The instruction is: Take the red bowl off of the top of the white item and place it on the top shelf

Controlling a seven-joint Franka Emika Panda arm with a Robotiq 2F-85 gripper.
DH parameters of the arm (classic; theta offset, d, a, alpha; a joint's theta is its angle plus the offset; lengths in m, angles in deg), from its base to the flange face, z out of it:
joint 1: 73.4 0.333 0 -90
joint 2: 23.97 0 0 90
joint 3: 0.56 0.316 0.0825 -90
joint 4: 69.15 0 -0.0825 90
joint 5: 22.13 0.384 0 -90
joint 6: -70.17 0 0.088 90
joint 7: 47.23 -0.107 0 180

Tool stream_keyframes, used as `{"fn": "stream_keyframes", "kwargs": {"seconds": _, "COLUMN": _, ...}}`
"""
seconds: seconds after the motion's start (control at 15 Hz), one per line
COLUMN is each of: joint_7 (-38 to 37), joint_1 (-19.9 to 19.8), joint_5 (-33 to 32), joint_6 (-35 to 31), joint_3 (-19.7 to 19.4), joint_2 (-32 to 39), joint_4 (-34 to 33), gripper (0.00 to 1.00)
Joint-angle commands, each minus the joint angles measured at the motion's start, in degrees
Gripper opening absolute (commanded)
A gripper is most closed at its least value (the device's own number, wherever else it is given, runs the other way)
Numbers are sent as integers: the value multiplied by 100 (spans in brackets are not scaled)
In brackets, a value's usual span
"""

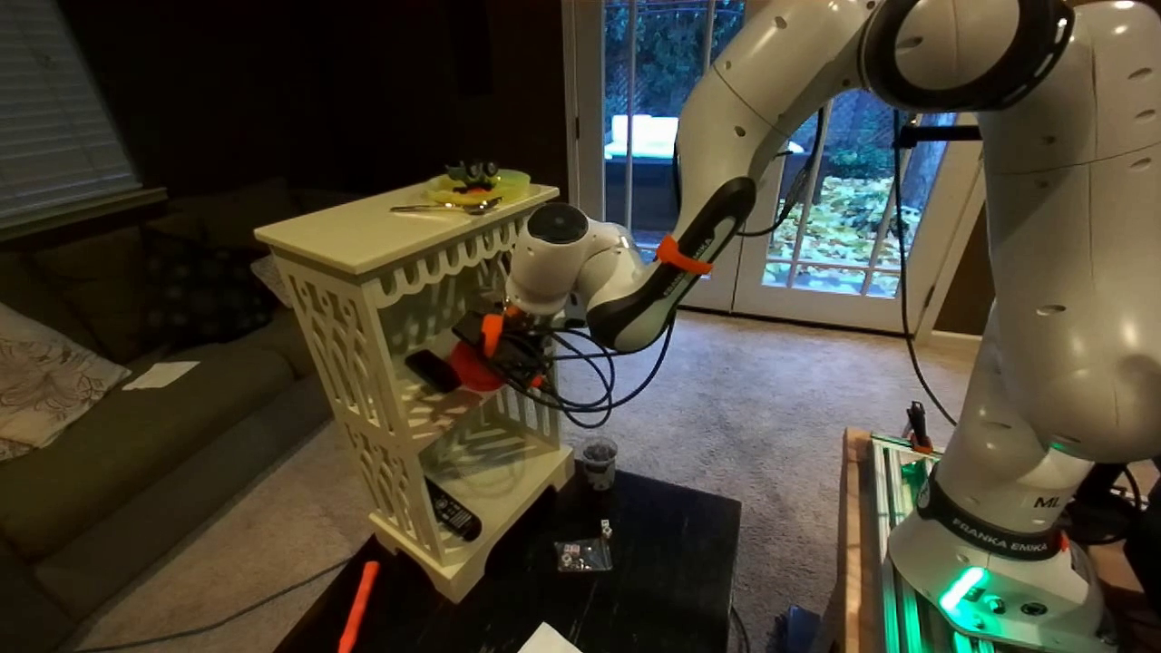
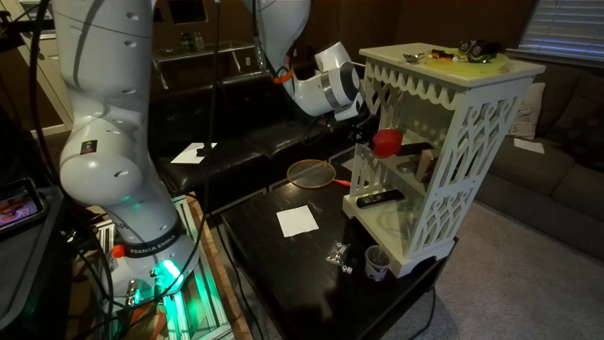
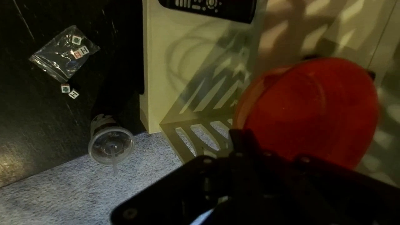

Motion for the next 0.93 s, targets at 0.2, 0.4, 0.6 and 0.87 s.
{"fn": "stream_keyframes", "kwargs": {"seconds": 0.2, "joint_7": -962, "joint_1": 396, "joint_5": -626, "joint_6": -95, "joint_3": -542, "joint_2": 292, "joint_4": -459, "gripper": 1}}
{"fn": "stream_keyframes", "kwargs": {"seconds": 0.4, "joint_7": -1118, "joint_1": 552, "joint_5": -648, "joint_6": -17, "joint_3": -690, "joint_2": 486, "joint_4": -630, "gripper": 1}}
{"fn": "stream_keyframes", "kwargs": {"seconds": 0.6, "joint_7": -1492, "joint_1": 861, "joint_5": -897, "joint_6": 72, "joint_3": -950, "joint_2": 684, "joint_4": -821, "gripper": 1}}
{"fn": "stream_keyframes", "kwargs": {"seconds": 0.87, "joint_7": -2035, "joint_1": 1288, "joint_5": -1209, "joint_6": 263, "joint_3": -1265, "joint_2": 941, "joint_4": -1101, "gripper": 1}}
